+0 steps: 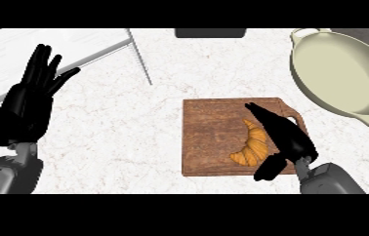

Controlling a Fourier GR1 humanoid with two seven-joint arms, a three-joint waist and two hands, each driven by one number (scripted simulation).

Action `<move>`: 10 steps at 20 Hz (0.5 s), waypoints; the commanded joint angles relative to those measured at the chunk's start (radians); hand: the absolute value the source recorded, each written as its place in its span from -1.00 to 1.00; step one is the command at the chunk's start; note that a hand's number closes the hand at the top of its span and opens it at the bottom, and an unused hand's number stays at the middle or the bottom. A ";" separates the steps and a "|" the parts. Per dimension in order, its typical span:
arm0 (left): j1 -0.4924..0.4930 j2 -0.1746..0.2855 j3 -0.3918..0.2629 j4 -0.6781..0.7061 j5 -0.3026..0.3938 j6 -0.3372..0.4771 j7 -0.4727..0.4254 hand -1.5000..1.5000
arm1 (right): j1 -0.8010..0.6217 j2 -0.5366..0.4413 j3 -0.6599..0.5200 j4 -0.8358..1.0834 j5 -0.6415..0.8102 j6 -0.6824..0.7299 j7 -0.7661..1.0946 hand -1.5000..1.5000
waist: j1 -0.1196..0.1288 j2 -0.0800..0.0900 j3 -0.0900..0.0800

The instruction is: Pick the croissant from the cutting board and place it in the pot

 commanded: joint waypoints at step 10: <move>0.073 -0.058 0.019 0.043 -0.055 -0.041 -0.021 0.00 | 0.010 0.098 -0.024 0.147 0.129 -0.019 -0.052 -1.00 | -0.001 0.011 -0.009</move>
